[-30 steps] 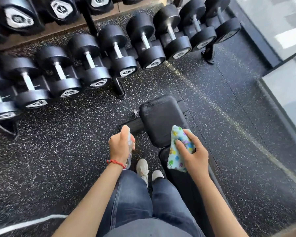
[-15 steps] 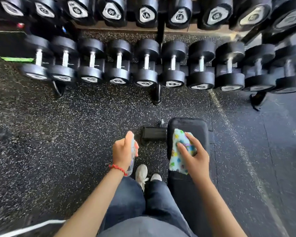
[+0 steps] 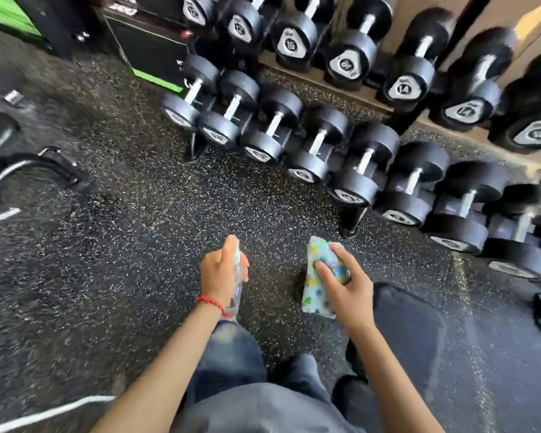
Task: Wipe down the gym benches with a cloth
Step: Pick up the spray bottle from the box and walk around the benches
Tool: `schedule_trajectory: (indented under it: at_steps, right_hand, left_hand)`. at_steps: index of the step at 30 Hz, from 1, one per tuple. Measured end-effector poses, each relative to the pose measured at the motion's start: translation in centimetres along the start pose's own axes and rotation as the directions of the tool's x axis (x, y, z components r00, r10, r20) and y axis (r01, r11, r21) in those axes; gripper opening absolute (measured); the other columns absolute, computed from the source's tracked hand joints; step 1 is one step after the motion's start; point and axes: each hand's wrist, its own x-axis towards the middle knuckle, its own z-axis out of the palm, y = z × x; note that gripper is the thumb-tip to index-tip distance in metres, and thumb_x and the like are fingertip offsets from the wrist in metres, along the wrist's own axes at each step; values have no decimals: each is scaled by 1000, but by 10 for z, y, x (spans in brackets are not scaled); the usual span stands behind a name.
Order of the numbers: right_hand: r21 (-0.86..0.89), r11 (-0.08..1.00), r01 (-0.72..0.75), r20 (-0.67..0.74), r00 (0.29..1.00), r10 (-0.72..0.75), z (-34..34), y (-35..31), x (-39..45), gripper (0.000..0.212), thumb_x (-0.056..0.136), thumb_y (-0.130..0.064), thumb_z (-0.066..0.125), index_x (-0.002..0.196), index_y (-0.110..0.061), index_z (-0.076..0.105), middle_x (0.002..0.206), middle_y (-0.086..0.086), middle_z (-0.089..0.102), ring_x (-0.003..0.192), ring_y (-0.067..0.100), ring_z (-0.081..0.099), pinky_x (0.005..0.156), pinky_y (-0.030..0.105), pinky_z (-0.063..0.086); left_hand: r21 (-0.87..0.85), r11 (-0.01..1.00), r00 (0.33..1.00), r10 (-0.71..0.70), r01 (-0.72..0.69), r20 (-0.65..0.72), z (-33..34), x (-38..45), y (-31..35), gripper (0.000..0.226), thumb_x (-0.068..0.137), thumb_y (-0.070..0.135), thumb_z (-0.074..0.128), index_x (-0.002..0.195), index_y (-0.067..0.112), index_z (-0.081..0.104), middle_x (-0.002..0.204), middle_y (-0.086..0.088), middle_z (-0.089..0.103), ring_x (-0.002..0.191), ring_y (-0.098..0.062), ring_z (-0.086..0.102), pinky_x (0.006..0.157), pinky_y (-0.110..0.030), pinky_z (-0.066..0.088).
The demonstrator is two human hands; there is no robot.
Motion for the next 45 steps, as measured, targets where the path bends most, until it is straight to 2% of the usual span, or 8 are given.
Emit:
schedule_trajectory:
  at_steps: [5, 9, 13, 18, 22, 30, 40, 45]
  right_hand:
    - [-40, 999, 30, 90, 996, -26, 89, -44, 53, 36, 80, -23, 72, 101, -48, 57, 88, -28, 62, 74, -2, 64, 70, 24, 54]
    - [-18, 996, 82, 202, 976, -77, 158, -86, 85, 37, 82, -12, 69, 96, -44, 57, 79, -31, 60, 66, -15, 59, 60, 5, 46]
    - [-67, 993, 93, 276, 959, -72, 214, -112, 116, 37, 81, -20, 70, 95, -51, 56, 82, -23, 65, 70, -4, 63, 65, 17, 52]
    - [-111, 988, 103, 373, 926, -55, 265, -138, 156, 35, 80, -25, 71, 108, -42, 59, 91, -12, 68, 77, 4, 66, 69, 23, 55]
    - [-130, 983, 129, 452, 890, -57, 306, -156, 198, 36, 80, -27, 71, 113, -37, 60, 88, -14, 69, 72, 5, 67, 66, 31, 58]
    - [-142, 961, 237, 589, 801, -110, 392, -219, 309, 34, 81, -28, 70, 109, -43, 58, 82, -17, 67, 68, 1, 67, 60, 21, 55]
    - [-137, 953, 271, 676, 728, -110, 507, -283, 414, 33, 80, -30, 70, 108, -44, 58, 90, -13, 69, 77, 7, 69, 70, 33, 58]
    - [-145, 938, 315, 686, 715, -134, 594, -313, 450, 36, 81, -26, 70, 114, -33, 59, 81, -19, 66, 62, -5, 63, 58, 17, 54]
  left_hand:
    - [-55, 997, 986, -56, 48, -159, -66, 82, 18, 65, 74, 60, 37, 37, 10, 55, 43, -16, 50, 44, -23, 44, 49, -30, 36]
    - [-67, 995, 968, -84, 70, -235, -121, 133, 28, 70, 75, 59, 36, 43, -2, 51, 46, -18, 47, 45, -24, 41, 50, -33, 35]
    - [-112, 990, 938, -116, 83, -328, -161, 168, 32, 64, 81, 55, 37, 42, 6, 52, 41, -9, 48, 43, -20, 44, 48, -25, 35]
    - [-158, 977, 893, -198, 146, -404, -196, 208, 34, 79, 75, 58, 36, 59, -17, 53, 47, -13, 45, 42, -18, 39, 42, -24, 31]
    - [-247, 958, 862, -243, 143, -445, -208, 245, 41, 78, 76, 60, 38, 58, -14, 52, 49, -15, 46, 43, -19, 40, 46, -25, 33]
    - [-286, 953, 815, -246, 104, -525, -228, 356, 89, 70, 79, 53, 38, 51, -9, 53, 46, -14, 43, 40, -20, 39, 36, -21, 30]
    - [-350, 935, 734, -271, 49, -622, -292, 484, 123, 66, 87, 47, 36, 43, 1, 52, 43, -13, 49, 42, -20, 46, 50, -27, 38]
    - [-321, 947, 739, -228, 17, -634, -349, 565, 128, 69, 86, 51, 33, 45, -1, 53, 44, -16, 47, 43, -21, 44, 55, -30, 42]
